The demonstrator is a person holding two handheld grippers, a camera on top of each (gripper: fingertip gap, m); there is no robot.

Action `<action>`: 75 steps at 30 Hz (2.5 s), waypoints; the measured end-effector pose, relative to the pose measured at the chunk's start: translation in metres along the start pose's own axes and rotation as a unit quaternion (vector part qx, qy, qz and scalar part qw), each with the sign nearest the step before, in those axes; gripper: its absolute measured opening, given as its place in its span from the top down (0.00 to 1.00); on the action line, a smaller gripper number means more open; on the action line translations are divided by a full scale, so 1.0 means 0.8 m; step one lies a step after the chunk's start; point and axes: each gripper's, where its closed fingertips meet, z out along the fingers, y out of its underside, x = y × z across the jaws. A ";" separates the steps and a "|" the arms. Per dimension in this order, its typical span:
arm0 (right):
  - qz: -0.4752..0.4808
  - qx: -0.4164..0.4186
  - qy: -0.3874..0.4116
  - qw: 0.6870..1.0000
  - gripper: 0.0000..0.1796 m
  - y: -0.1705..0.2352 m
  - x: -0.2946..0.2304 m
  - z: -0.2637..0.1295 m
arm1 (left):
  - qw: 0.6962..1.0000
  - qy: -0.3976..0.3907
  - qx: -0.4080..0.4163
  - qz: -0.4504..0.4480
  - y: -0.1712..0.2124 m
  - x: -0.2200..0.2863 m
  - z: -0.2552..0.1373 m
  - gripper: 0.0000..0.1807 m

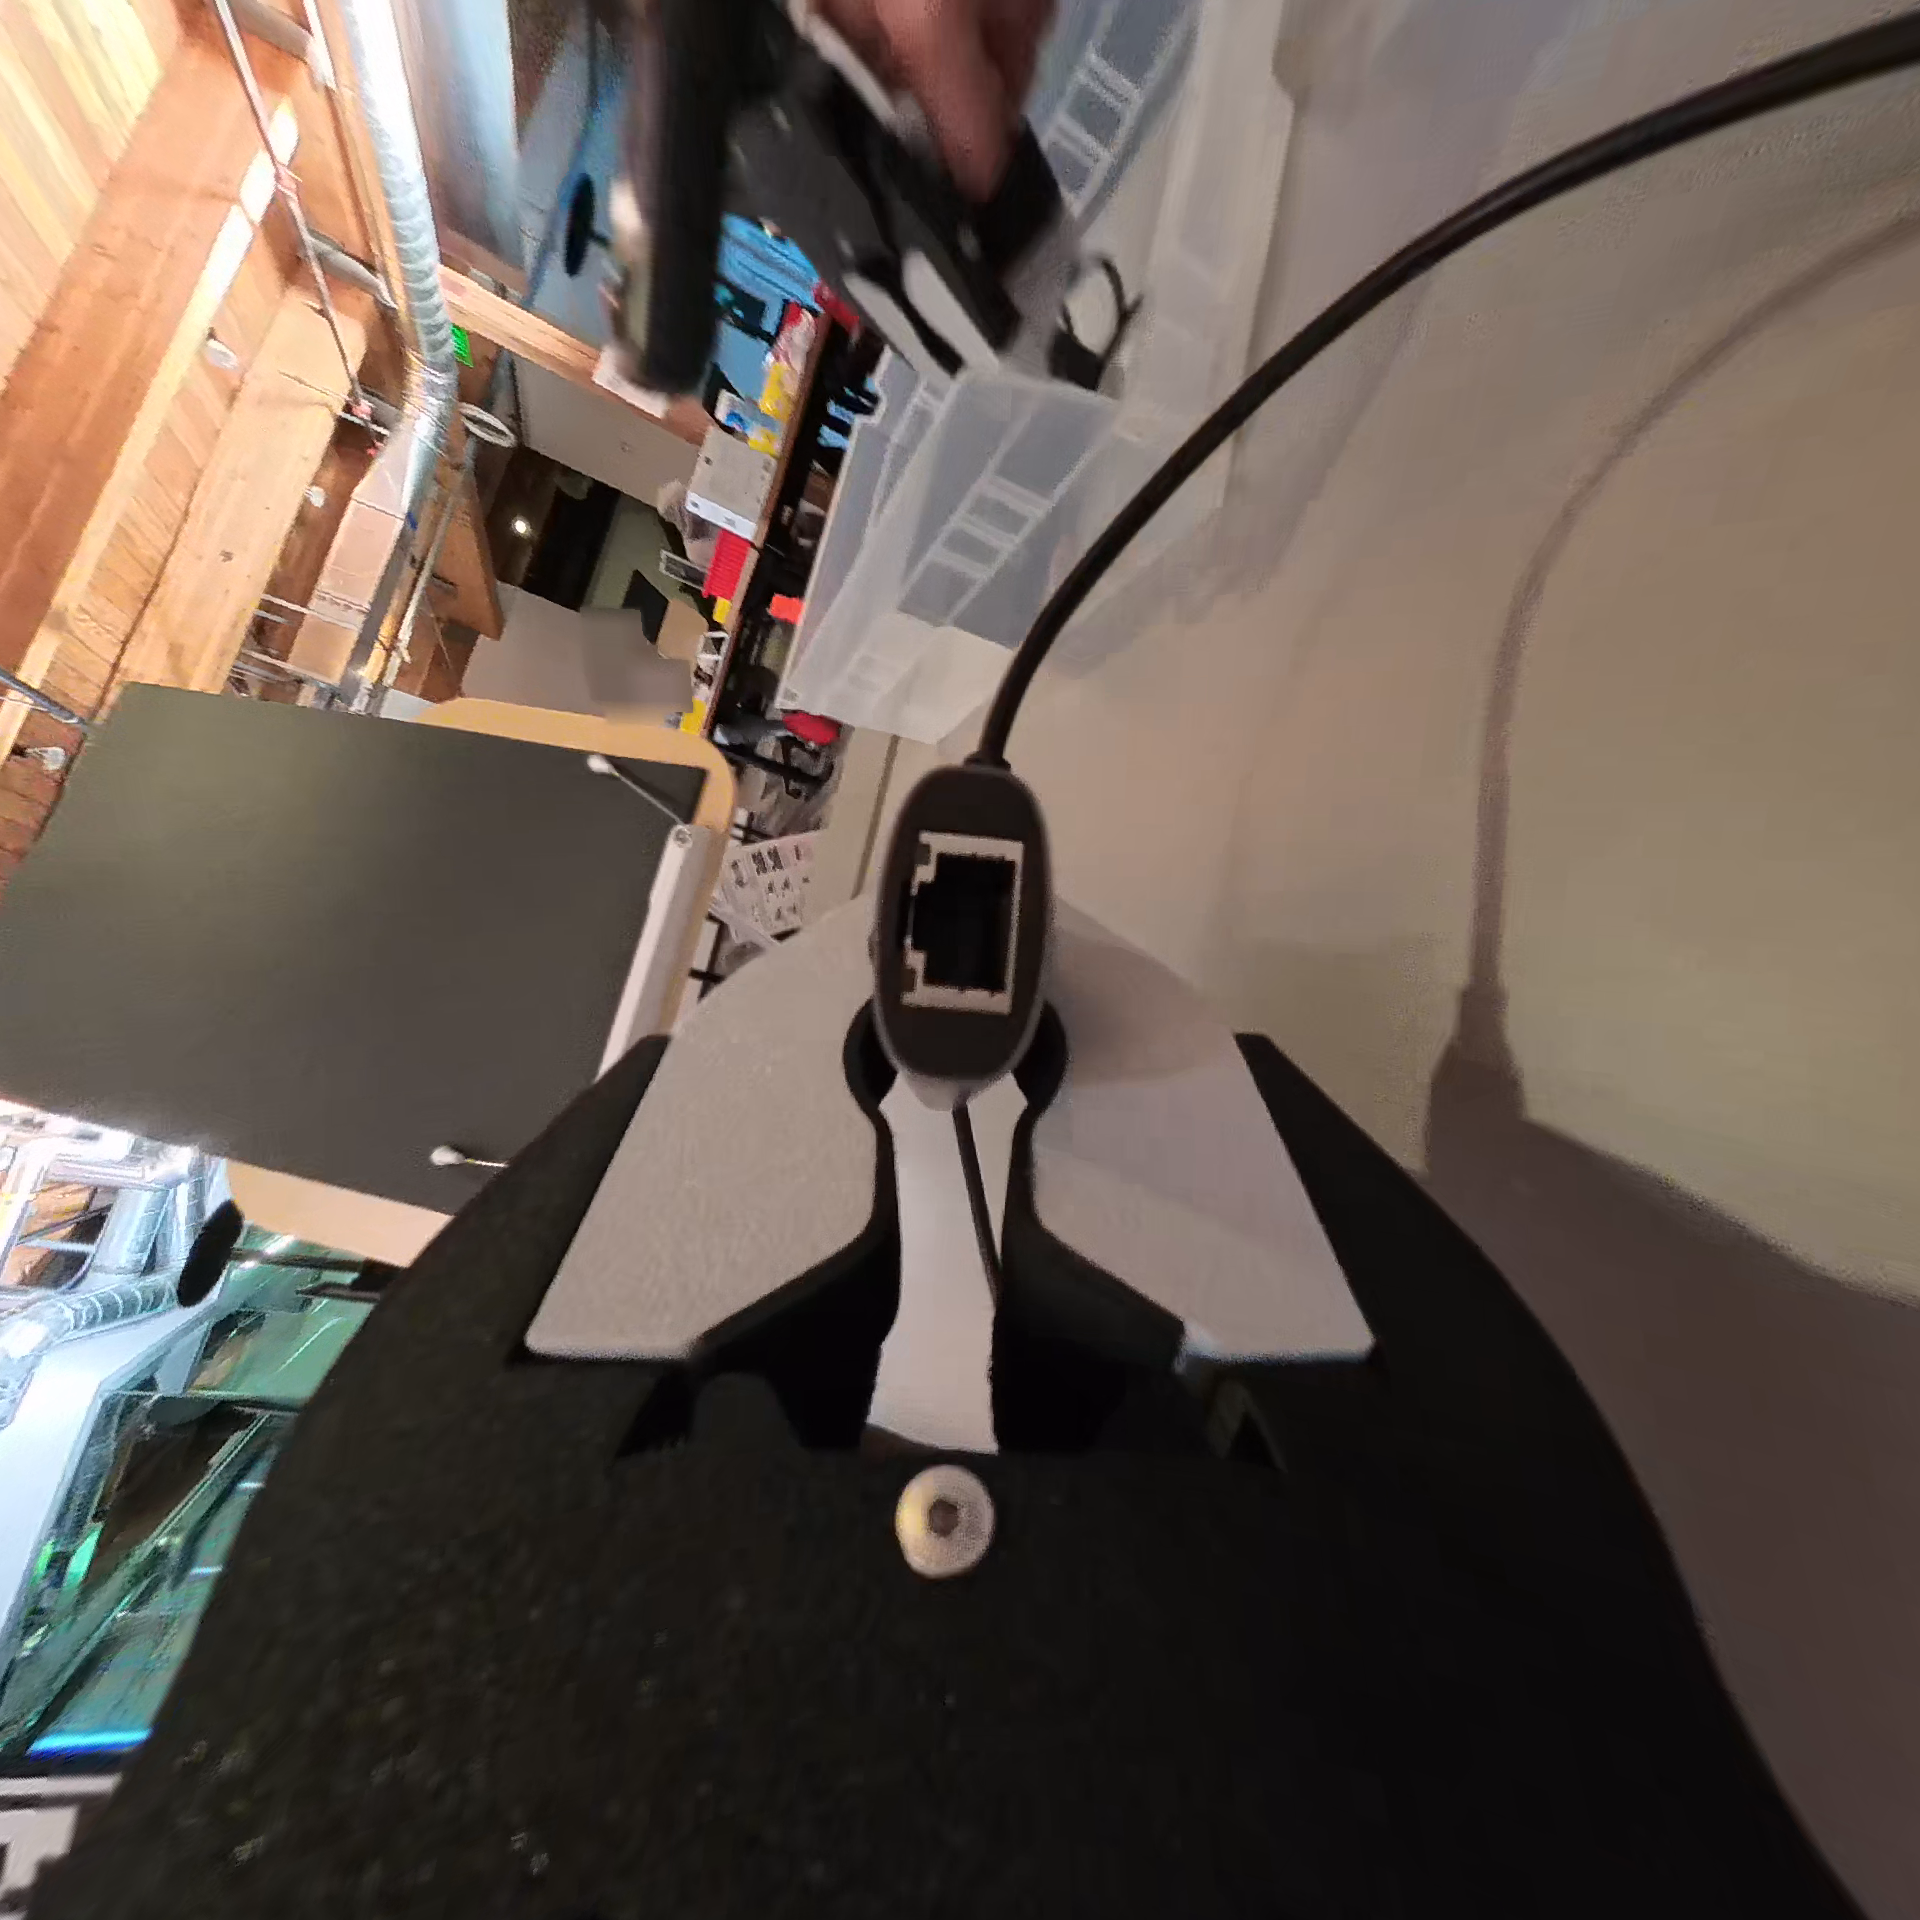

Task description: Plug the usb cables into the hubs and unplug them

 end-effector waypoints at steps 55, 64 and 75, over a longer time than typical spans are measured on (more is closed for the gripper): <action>0.160 0.510 -0.245 0.809 0.91 -0.185 -0.308 -0.163 | 0.990 -0.029 0.137 0.000 -0.068 -0.006 -0.029 0.91; 0.199 0.539 -0.201 0.793 0.91 -0.161 -0.266 -0.168 | 0.998 -0.063 -0.005 0.005 -0.008 -0.030 -0.013 0.91; 0.273 0.307 0.168 0.896 0.91 0.021 -0.006 -0.190 | 0.998 -0.004 0.018 -0.067 -0.014 -0.008 -0.003 0.91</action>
